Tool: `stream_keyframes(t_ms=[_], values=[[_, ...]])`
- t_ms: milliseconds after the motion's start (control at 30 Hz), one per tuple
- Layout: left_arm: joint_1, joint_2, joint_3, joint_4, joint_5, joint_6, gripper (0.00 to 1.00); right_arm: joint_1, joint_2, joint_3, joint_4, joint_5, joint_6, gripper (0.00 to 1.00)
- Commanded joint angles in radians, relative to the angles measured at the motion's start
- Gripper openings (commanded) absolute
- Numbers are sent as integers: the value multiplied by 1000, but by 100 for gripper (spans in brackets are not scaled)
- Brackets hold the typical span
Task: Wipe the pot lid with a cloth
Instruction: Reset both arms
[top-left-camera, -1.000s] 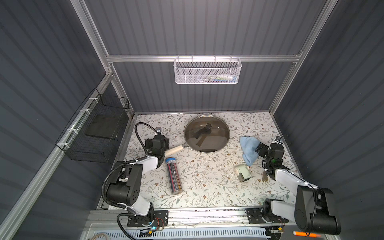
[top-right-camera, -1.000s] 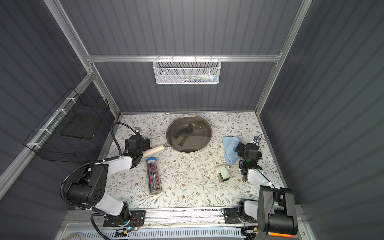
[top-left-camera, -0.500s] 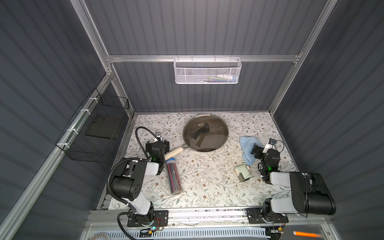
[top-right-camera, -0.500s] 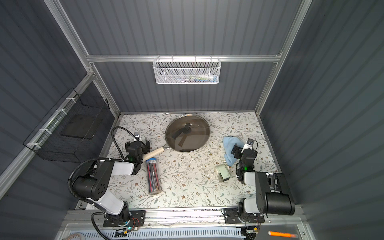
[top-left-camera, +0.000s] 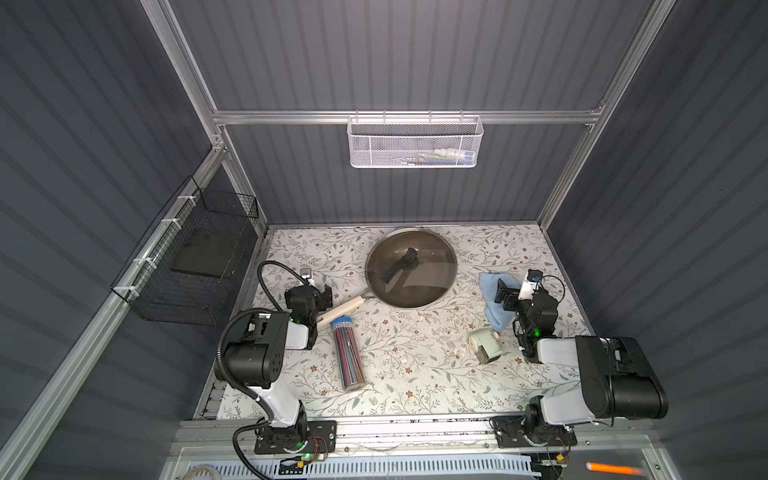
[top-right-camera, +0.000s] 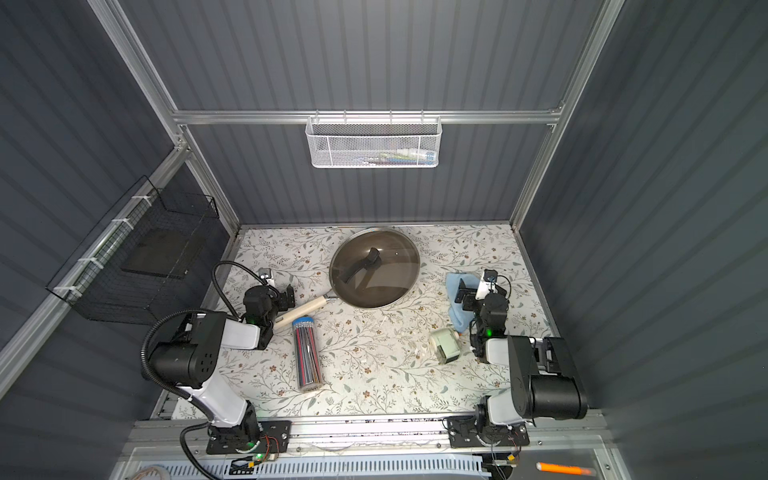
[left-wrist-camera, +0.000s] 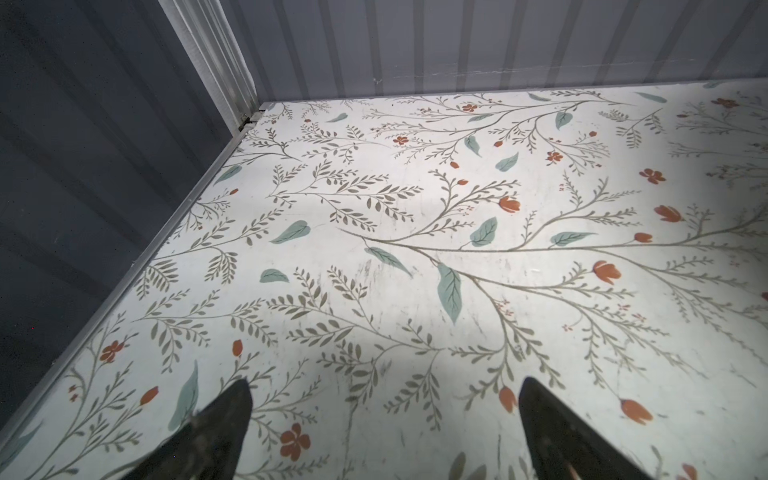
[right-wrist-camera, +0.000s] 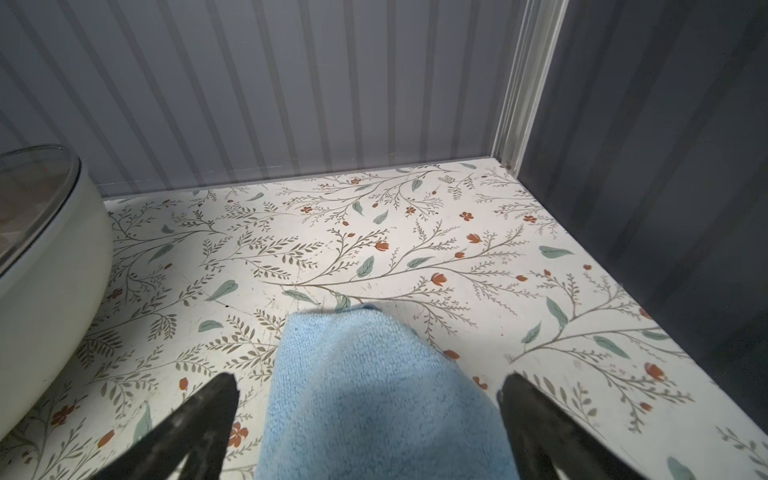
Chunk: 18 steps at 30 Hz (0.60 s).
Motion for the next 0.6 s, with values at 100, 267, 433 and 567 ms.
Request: stream_keyframes(t_ms=[100,267,433,567], values=[[7,8,-7,-14,30,-17,100,-21,0,23,-61,-45,8,99],[7,6,-12,-3,28,-17,100,-20,5,23,-56,-45,10,99],[7,6,-14,-1,29,-17,100,-21,2,23,-55,-45,11,99],[7,6,-14,2,28,-17,100,-21,0,19,-52,-42,10,99]])
